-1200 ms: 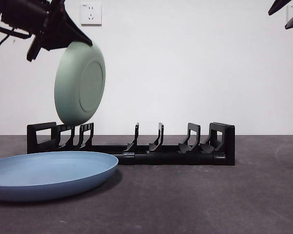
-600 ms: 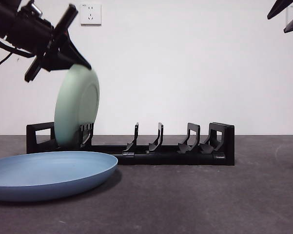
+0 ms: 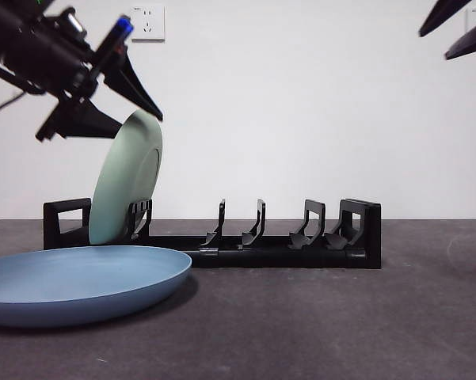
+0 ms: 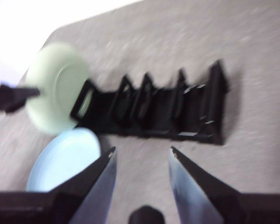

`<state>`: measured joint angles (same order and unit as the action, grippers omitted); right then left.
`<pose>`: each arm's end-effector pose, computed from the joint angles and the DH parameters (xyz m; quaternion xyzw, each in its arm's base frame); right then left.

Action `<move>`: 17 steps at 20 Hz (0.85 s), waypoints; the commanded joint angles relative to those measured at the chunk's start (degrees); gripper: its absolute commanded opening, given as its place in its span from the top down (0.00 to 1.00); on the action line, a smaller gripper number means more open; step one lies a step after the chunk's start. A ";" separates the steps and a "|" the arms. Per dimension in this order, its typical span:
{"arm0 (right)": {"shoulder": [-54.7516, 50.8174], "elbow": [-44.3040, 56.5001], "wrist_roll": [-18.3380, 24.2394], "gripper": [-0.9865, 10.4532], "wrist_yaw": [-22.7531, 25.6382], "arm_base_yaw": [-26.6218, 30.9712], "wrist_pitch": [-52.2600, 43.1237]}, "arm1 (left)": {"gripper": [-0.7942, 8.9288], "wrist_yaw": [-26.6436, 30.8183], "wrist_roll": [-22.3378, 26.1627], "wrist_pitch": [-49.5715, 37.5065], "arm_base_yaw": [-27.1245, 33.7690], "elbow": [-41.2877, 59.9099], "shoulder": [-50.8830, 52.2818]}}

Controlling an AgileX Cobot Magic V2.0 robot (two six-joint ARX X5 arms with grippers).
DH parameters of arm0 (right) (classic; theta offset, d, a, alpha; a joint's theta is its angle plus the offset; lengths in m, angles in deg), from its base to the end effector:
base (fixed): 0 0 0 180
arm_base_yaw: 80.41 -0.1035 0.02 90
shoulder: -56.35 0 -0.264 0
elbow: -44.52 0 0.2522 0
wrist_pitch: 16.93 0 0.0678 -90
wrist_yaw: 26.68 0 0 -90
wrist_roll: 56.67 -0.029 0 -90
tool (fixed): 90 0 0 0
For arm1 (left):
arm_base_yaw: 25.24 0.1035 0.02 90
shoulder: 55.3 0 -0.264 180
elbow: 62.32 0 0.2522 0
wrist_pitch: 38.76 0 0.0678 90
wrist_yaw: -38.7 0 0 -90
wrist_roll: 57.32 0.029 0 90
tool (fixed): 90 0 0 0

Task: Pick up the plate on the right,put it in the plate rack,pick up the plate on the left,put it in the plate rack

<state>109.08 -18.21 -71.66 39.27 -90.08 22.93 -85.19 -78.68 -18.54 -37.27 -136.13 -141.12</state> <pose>0.1856 0.0436 0.3104 0.1526 0.2900 0.2445 0.9126 0.3146 -0.0836 0.2653 -0.2157 0.3373 -0.3178 0.8595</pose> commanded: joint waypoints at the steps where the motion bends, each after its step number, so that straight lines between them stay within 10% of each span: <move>1: 1.57 -0.17 0.48 0.75 -0.13 -2.97 -0.42 | 0.66 -0.22 6.29 0.20 0.00 0.31 4.26; 17: 29.94 -9.51 1.01 0.74 -2.60 -24.26 -5.79 | 0.66 23.04 26.16 24.61 -9.73 0.31 42.18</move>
<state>138.76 -27.85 -71.46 36.49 -114.37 17.58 -62.31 -53.81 6.25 -46.97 -136.13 -98.83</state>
